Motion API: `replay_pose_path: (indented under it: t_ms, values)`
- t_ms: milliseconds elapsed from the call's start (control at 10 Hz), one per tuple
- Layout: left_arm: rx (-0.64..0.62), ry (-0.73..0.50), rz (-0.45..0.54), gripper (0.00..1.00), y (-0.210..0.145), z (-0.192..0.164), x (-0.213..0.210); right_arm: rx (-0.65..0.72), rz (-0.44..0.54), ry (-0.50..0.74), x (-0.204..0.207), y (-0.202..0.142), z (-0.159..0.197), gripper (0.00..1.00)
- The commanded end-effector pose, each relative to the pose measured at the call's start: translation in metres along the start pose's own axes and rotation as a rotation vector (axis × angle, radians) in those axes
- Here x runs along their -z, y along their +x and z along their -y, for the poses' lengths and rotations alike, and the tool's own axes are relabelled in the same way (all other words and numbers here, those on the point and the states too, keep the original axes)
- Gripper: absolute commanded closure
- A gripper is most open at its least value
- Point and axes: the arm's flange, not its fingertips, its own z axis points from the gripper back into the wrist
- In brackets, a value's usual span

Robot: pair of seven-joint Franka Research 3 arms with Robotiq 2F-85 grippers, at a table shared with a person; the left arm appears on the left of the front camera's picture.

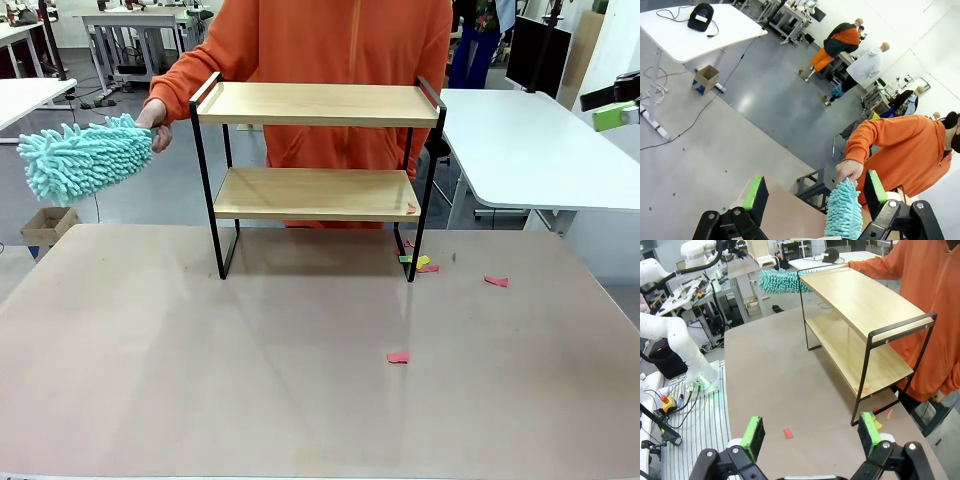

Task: Clean the shelf.
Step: Hand the Duster back to the human.

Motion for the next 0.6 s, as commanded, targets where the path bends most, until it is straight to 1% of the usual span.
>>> replay_pose_path:
  t_ms: [0,500]
  values:
    - [0.015,0.004,0.01,0.0,-0.004,0.0055,-0.0003,-0.012,0.009,-0.001,-0.0002,0.0015,0.0012,0.0]
    - [0.015,0.004,0.01,0.0,-0.004,0.0055,-0.0003,-0.012,0.009,-0.001,-0.0002,0.0015,0.0012,0.0]
